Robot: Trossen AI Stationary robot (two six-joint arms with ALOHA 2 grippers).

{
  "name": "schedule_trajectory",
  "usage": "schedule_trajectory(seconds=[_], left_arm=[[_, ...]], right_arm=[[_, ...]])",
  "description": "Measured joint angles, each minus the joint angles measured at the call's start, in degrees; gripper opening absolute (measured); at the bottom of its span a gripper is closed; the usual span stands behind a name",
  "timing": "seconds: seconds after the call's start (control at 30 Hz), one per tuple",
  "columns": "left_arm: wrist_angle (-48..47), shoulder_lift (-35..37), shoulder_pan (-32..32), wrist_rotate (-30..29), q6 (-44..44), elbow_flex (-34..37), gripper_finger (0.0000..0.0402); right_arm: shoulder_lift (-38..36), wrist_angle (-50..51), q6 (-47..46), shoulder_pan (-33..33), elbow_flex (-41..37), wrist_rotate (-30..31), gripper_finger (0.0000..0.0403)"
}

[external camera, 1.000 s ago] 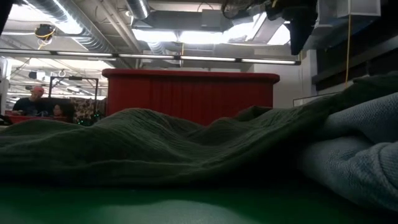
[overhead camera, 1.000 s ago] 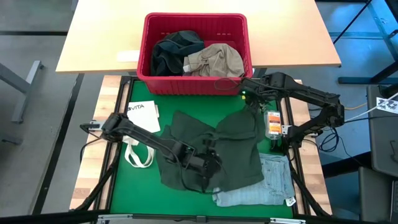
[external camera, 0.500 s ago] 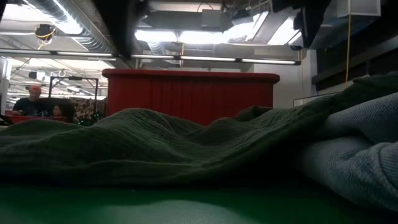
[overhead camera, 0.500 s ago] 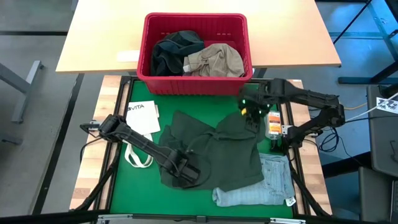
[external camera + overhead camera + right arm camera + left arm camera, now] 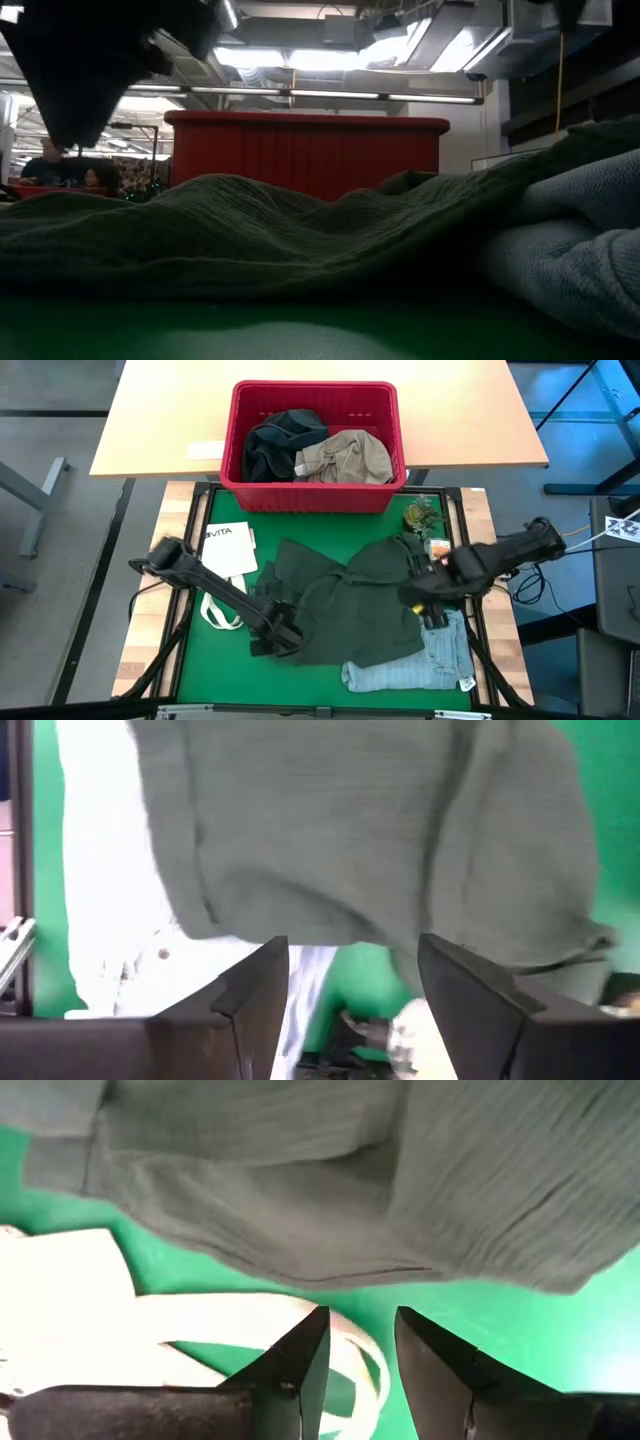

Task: Fold Laundry from Bin
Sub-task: Fold the green shirt

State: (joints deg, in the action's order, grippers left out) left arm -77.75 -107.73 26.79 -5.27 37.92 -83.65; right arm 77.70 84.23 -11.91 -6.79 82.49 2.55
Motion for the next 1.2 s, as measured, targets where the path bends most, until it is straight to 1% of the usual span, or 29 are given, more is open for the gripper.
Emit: schedule_trajectory(seconds=[0.1, 0.23, 0.33, 0.4, 0.53, 0.67, 0.93, 1.1, 1.2], left_arm=[[9.0, 7.7, 0.3, -0.1, 3.8, 7.4, 0.011], [28.1, 16.7, 0.6, 0.2, 10.3, 19.4, 0.011], [39.8, 20.3, 0.7, 0.1, 15.0, 26.6, 0.011], [44.2, 20.9, 0.6, 0.1, 18.2, 30.0, 0.011], [45.8, 20.8, 0.6, 0.0, 23.6, 33.7, 0.011], [45.7, 20.7, 0.5, -0.9, 28.2, 35.2, 0.011], [45.9, 20.7, 0.6, -1.7, 33.7, 35.2, 0.011], [46.4, 20.7, 1.1, -1.7, 34.0, 35.2, 0.0109], [47.3, 20.7, 1.2, -1.9, 34.0, 35.2, 0.01]], right_arm=[[-5.1, -5.1, -6.2, -3.8, -7.0, -0.1, 0.0221], [-11.4, -17.6, -15.6, -8.5, -17.3, 0.0, 0.0221], [-14.1, -29.4, -18.1, -11.9, -24.9, 0.0, 0.0221], [-14.3, -37.2, -18.1, -13.9, -29.4, 0.0, 0.0221], [-12.7, -48.6, -17.9, -16.8, -36.2, 0.0, 0.0221], [-10.3, -53.5, -17.9, -18.3, -39.6, 0.0, 0.0221], [-5.5, -54.3, -17.8, -18.5, -39.8, 0.9, 0.0221], [-2.7, -54.2, -17.9, -18.5, -39.8, 0.9, 0.0221], [-1.5, -54.2, -17.9, -18.5, -39.8, 0.9, 0.0221]])
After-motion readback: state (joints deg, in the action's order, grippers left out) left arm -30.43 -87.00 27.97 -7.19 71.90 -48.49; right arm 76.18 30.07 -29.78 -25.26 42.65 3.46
